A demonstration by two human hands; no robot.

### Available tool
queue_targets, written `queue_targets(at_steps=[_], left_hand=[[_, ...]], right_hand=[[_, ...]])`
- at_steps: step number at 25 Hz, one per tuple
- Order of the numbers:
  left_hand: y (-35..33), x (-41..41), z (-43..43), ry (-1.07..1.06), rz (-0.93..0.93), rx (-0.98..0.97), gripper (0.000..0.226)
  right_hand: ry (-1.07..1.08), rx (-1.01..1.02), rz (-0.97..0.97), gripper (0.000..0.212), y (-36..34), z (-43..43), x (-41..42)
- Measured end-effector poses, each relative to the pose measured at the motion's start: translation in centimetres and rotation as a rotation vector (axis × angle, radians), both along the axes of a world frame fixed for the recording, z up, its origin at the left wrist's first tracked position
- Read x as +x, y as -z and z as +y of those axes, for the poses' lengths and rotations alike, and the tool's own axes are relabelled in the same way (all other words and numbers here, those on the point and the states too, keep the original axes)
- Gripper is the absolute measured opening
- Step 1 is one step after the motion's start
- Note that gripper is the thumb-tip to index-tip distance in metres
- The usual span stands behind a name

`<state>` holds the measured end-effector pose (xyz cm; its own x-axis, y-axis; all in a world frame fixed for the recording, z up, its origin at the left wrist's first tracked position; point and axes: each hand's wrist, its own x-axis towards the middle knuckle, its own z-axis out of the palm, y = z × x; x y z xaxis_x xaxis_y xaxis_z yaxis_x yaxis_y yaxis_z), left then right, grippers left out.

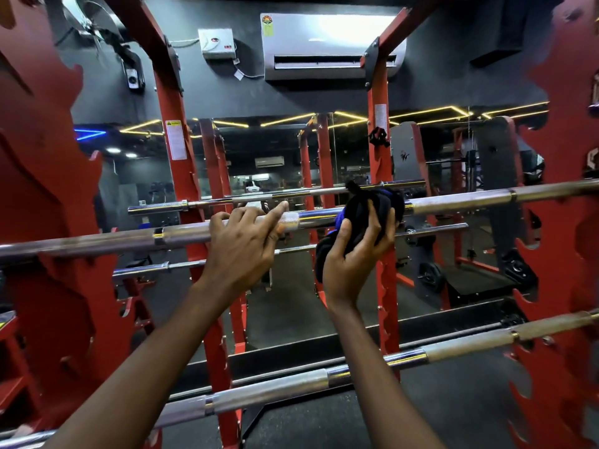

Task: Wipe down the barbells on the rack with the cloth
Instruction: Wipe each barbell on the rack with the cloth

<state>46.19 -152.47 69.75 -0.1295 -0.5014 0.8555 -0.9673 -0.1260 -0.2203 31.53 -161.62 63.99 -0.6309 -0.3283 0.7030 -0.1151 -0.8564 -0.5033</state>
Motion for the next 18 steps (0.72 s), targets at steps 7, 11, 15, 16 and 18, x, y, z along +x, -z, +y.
queue_targets(at_steps=[7,11,15,16,18], left_hand=[[0.0,0.2,0.1,0.033,0.04,-0.014,0.046],[0.1,0.3,-0.1,0.036,0.049,-0.037,0.045],[0.3,0.1,-0.3,0.057,0.06,-0.087,0.043],[0.3,0.1,-0.3,0.071,0.076,-0.09,0.042],[0.3,0.0,-0.4,0.09,0.108,-0.089,0.041]], right_hand=[[-0.864,0.29,-0.695,0.042,-3.4,1.3,0.1],[-1.145,0.368,-0.742,0.052,-4.0,0.1,-1.4],[-0.679,0.325,-0.587,0.04,-2.8,1.1,-2.1],[-0.509,0.265,-0.5,0.035,-2.6,2.0,-2.1],[-0.257,0.17,-0.25,0.029,-2.1,3.3,-2.2]])
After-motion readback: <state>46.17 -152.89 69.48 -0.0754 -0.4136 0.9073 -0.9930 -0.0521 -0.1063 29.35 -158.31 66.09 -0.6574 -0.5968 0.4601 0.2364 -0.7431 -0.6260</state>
